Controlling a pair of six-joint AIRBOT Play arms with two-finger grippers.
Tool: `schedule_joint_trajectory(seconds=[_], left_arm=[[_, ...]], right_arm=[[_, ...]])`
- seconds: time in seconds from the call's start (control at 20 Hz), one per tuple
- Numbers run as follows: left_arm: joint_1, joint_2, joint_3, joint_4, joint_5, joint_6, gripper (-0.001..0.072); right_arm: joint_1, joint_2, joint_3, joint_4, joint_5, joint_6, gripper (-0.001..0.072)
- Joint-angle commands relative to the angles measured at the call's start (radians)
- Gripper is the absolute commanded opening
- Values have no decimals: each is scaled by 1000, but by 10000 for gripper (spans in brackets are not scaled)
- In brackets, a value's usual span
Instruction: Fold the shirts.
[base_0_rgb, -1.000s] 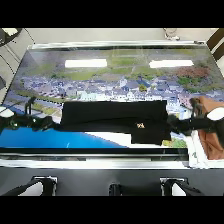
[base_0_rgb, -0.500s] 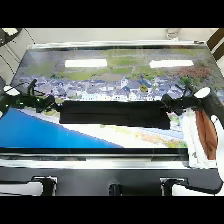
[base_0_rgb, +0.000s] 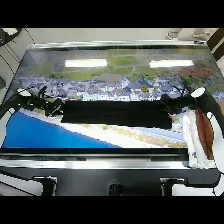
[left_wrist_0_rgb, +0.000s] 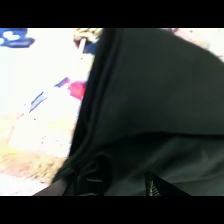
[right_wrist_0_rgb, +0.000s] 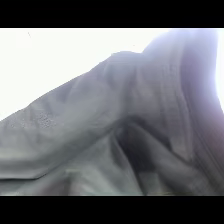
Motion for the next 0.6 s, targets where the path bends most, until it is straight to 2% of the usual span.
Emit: schedule_joint_trajectory(seconds=[0.0, 0.15, 0.35, 0.55], left_arm=[[12, -6, 70, -35, -101, 1, 531], [43, 40, 153, -34, -149, 1, 530], [55, 148, 178, -34, -125, 4, 529], [48, 230, 178, -35, -151, 4, 527]], right_arm=[[-17, 6, 58, -36, 127, -90, 713], [-85, 8, 106, -148, 201, -56, 715], [-140, -57, 106, -137, 240, -62, 720], [-140, -156, 106, -35, 238, -138, 720]])
